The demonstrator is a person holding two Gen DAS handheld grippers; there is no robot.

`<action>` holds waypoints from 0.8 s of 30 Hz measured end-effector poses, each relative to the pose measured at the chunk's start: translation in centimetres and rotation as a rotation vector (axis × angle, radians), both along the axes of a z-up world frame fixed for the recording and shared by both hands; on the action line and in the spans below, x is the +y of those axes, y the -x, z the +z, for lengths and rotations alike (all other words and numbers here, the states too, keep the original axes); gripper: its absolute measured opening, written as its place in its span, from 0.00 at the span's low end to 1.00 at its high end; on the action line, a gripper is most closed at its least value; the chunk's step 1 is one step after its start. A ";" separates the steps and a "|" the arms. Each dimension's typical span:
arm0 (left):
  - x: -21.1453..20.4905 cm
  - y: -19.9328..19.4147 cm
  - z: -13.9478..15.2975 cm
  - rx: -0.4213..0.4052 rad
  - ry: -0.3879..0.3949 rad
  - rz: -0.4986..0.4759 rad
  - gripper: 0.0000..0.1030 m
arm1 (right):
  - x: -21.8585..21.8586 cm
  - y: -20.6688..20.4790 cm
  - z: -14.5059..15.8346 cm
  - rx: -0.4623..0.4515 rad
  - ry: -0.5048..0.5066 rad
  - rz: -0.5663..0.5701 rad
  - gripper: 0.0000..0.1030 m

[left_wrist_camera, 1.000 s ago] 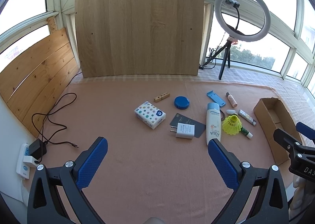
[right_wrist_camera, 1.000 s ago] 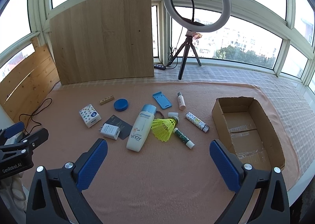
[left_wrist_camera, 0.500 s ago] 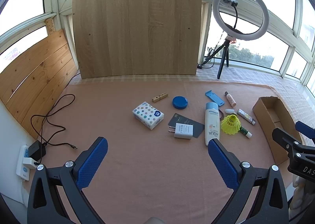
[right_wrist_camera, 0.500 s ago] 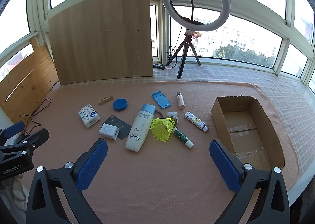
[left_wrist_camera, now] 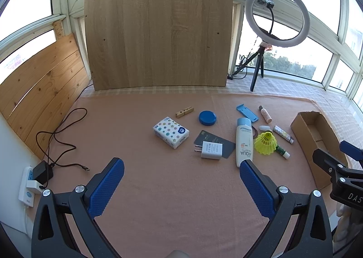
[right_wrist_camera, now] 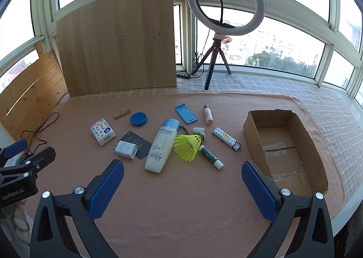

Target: Organize objects

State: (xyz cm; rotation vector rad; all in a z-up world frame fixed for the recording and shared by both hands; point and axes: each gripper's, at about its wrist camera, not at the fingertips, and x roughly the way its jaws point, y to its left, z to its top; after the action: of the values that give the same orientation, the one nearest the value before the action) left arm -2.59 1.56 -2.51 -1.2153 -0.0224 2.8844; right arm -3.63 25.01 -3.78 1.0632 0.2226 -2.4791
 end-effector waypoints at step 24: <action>0.4 0.0 -0.4 -0.004 0.002 0.002 1.00 | 0.3 -0.1 -0.2 -0.008 -0.006 0.015 0.99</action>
State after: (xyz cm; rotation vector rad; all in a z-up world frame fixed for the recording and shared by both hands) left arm -2.58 1.96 -2.88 -1.2222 -0.0215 2.8843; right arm -3.51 25.29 -3.98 1.0699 0.2355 -2.4621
